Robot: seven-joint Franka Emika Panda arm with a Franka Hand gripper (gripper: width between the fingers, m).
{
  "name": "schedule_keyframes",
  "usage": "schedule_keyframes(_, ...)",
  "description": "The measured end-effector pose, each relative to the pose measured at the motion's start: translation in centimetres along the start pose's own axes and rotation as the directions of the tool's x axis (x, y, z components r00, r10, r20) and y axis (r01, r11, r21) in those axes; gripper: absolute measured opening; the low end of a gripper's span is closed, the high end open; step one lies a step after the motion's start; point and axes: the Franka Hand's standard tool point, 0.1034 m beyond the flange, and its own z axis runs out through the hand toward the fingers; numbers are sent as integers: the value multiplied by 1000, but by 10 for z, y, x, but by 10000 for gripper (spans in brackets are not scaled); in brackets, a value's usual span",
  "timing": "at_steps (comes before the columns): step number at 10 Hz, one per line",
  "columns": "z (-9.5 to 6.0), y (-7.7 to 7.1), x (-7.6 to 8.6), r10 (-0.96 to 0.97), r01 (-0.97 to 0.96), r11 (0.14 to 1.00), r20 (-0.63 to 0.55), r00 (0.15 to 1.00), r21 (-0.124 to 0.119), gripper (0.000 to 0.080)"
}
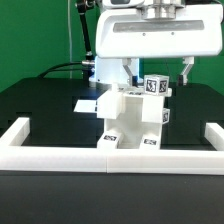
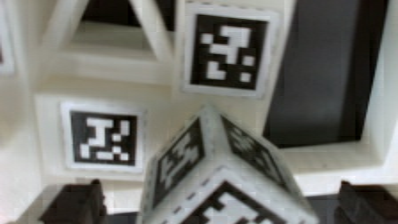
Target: Assemble chair
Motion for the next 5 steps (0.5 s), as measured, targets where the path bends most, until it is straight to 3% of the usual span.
schedule_keyframes(5, -2, -2, -2, -328, 328, 945, 11, 945, -10, 649)
